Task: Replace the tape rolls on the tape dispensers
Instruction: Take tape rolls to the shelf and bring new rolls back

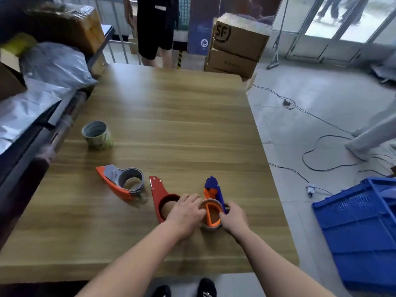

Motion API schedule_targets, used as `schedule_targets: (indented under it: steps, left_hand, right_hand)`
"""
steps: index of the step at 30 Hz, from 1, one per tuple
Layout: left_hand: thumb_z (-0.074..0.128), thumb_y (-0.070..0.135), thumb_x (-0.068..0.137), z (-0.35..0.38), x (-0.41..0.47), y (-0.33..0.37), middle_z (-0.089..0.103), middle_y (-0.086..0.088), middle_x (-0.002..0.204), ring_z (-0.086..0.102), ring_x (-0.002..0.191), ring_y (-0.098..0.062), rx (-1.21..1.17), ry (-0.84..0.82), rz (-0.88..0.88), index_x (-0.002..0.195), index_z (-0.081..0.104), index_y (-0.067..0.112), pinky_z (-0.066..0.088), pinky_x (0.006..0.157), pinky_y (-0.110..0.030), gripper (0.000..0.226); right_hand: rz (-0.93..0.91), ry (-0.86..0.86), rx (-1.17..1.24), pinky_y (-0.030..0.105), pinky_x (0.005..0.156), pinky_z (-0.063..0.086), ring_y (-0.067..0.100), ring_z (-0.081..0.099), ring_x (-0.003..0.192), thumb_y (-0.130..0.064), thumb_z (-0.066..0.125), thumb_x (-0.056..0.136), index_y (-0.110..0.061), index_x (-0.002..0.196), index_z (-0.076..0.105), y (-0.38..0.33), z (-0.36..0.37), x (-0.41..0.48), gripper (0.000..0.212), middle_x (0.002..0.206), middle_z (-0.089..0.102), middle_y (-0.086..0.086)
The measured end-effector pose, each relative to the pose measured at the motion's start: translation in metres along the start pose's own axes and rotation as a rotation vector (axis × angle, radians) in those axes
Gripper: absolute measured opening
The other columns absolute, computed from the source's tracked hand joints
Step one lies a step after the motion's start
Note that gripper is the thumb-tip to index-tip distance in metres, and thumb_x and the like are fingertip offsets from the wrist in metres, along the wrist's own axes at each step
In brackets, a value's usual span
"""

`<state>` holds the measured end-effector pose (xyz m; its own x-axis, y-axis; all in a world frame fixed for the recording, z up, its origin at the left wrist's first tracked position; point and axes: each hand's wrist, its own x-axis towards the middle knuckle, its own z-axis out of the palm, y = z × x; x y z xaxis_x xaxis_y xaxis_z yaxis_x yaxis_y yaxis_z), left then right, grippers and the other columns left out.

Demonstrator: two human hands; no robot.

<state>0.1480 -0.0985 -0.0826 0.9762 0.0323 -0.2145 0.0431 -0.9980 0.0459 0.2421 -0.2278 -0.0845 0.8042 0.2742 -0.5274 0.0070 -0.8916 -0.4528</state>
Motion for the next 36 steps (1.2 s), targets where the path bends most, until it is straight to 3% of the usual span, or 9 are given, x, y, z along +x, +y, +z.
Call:
schedule_targets:
  steps: [4, 8, 14, 18, 21, 25, 28, 32, 36]
  left_hand:
    - [0.059, 0.028, 0.084, 0.006, 0.009, 0.01, 0.04, -0.011, 0.137, 0.029, 0.133, -0.029, -0.017, -0.016, -0.031, 0.119, 0.059, 0.014, 0.022, 0.111, -0.044, 0.037]
    - [0.06, 0.036, 0.079, 0.003, 0.018, 0.014, 0.037, -0.011, 0.137, 0.035, 0.127, -0.029, -0.136, -0.005, -0.095, 0.11, 0.058, 0.016, 0.04, 0.099, -0.044, 0.037]
    - [0.057, 0.029, 0.084, 0.001, 0.03, 0.017, 0.022, -0.001, 0.148, 0.019, 0.139, -0.022, -0.28, 0.072, -0.14, 0.097, 0.067, 0.018, 0.049, 0.089, -0.037, 0.02]
    - [0.058, 0.022, 0.083, -0.007, 0.032, 0.005, 0.023, -0.003, 0.148, 0.019, 0.139, -0.023, -0.368, 0.131, -0.13, 0.087, 0.065, 0.014, 0.045, 0.097, -0.039, 0.011]
    - [0.06, 0.024, 0.086, -0.015, 0.032, 0.003, 0.026, -0.002, 0.147, 0.023, 0.138, -0.022, -0.414, 0.202, -0.11, 0.092, 0.062, 0.016, 0.041, 0.102, -0.037, 0.01]
    - [0.061, 0.02, 0.087, -0.035, 0.035, 0.004, 0.032, 0.0, 0.142, 0.032, 0.131, -0.019, -0.469, 0.325, -0.11, 0.094, 0.062, 0.016, 0.033, 0.102, -0.024, 0.009]
    - [0.058, 0.019, 0.089, -0.054, 0.037, 0.003, 0.034, -0.001, 0.142, 0.032, 0.132, -0.017, -0.489, 0.357, -0.091, 0.084, 0.058, 0.014, 0.033, 0.107, -0.027, 0.007]
    - [0.055, 0.012, 0.09, -0.078, 0.038, 0.003, 0.039, -0.001, 0.141, 0.035, 0.132, -0.017, -0.602, 0.386, -0.116, 0.1, 0.065, 0.01, 0.031, 0.108, -0.022, 0.015]
    - [0.054, 0.004, 0.09, -0.088, 0.039, -0.008, 0.032, 0.015, 0.137, 0.014, 0.136, -0.002, -0.762, 0.398, -0.205, 0.11, 0.066, 0.012, 0.014, 0.107, -0.01, 0.025]
  right_hand:
    - [-0.031, -0.039, 0.061, 0.04, 0.092, 0.052, 0.025, 0.063, 0.104, -0.017, 0.061, 0.084, -0.016, 0.117, 0.063, 0.003, -0.004, 0.009, 0.034, 0.115, 0.068, 0.007]
    - [-0.091, -0.05, 0.114, 0.034, 0.08, 0.054, 0.023, 0.066, 0.091, -0.021, 0.064, 0.078, -0.017, 0.103, 0.069, 0.003, -0.007, 0.015, 0.026, 0.1, 0.071, 0.004]
    - [-0.115, -0.098, 0.356, 0.033, 0.077, 0.053, 0.02, 0.067, 0.084, -0.017, 0.068, 0.076, -0.015, 0.097, 0.071, 0.002, -0.026, 0.026, 0.022, 0.091, 0.073, 0.004]
    - [-0.071, -0.153, 0.613, 0.025, 0.065, 0.048, 0.012, 0.061, 0.072, -0.005, 0.063, 0.077, -0.016, 0.089, 0.068, -0.002, -0.05, 0.035, 0.017, 0.082, 0.069, 0.002]
    - [-0.01, -0.222, 0.694, 0.032, 0.068, 0.049, 0.019, 0.058, 0.072, -0.002, 0.058, 0.079, -0.009, 0.092, 0.062, -0.01, -0.061, 0.04, 0.015, 0.084, 0.066, 0.009]
    - [0.044, -0.367, 0.799, 0.03, 0.059, 0.054, 0.021, 0.059, 0.072, -0.011, 0.059, 0.086, -0.005, 0.103, 0.056, -0.027, -0.07, 0.04, 0.018, 0.086, 0.063, 0.01]
    - [0.08, -0.46, 0.869, 0.03, 0.064, 0.05, 0.021, 0.059, 0.073, -0.025, 0.061, 0.086, -0.005, 0.108, 0.062, -0.037, -0.076, 0.04, 0.03, 0.087, 0.062, 0.01]
    - [0.132, -0.629, 1.084, 0.031, 0.061, 0.056, 0.024, 0.057, 0.075, -0.022, 0.063, 0.085, -0.001, 0.106, 0.064, -0.048, -0.09, 0.039, 0.03, 0.086, 0.055, 0.014]
    - [0.075, -0.703, 1.237, 0.035, 0.069, 0.059, 0.028, 0.064, 0.079, -0.012, 0.063, 0.085, 0.002, 0.106, 0.061, -0.06, -0.101, 0.04, 0.025, 0.089, 0.065, 0.017]
